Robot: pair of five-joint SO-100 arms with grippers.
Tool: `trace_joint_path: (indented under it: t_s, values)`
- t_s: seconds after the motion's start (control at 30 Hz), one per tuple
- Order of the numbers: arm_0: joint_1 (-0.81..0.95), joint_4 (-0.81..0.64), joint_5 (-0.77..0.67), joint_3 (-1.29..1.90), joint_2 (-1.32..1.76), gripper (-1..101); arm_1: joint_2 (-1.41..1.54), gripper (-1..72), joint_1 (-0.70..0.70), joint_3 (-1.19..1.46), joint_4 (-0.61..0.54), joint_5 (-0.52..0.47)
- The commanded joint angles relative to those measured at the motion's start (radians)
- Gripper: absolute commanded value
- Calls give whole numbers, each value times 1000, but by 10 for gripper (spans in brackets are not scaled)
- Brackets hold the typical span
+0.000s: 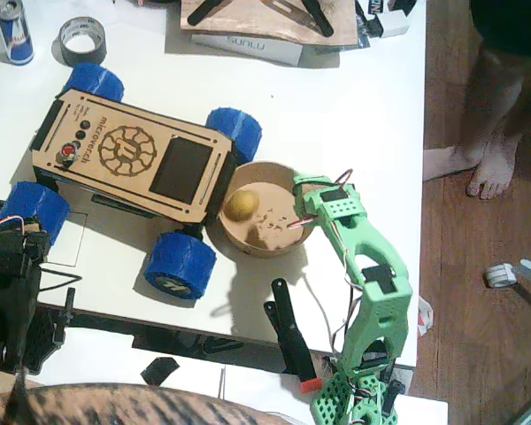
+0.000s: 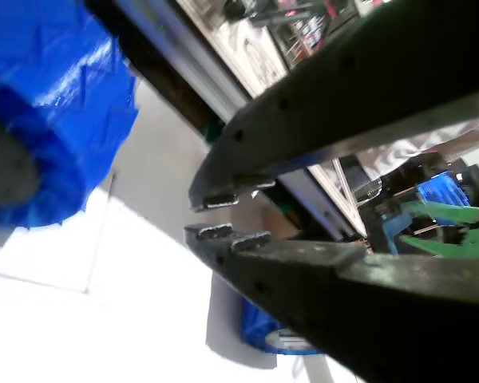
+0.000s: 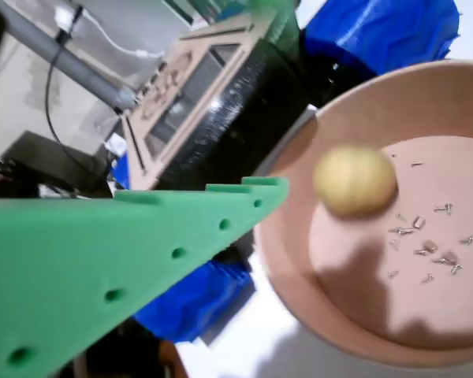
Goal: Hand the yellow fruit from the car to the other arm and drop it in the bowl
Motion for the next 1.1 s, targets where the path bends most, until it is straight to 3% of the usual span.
trace_joint_path:
  t_s: [0.0,0.2,0.23,0.37,0.47,0.67,0.77,0.87,1.07]
  values:
    - [-3,-26,11,3,-15,1,152,2,-25,55,5,14]
    - [-5,-26,9,3,-15,1,541,1,-38,385,-20,9]
    - [-5,-26,9,3,-15,68,626,1,-38,456,-32,9]
    - [-5,-26,9,3,-17,145,937,0,-32,709,-101,8]
    - [-5,-26,9,3,-17,2,1120,0,-37,854,-126,-2]
    - [-5,-26,9,3,-17,1,1413,-1,-38,1083,-126,-11]
    - [-5,-26,9,3,-17,1,1595,-1,-44,1173,-57,-11]
    - [-5,-26,9,3,-18,1,1917,-2,-94,1282,133,-32]
    - [-5,-15,9,6,5,1,1951,-2,-169,1318,256,-18]
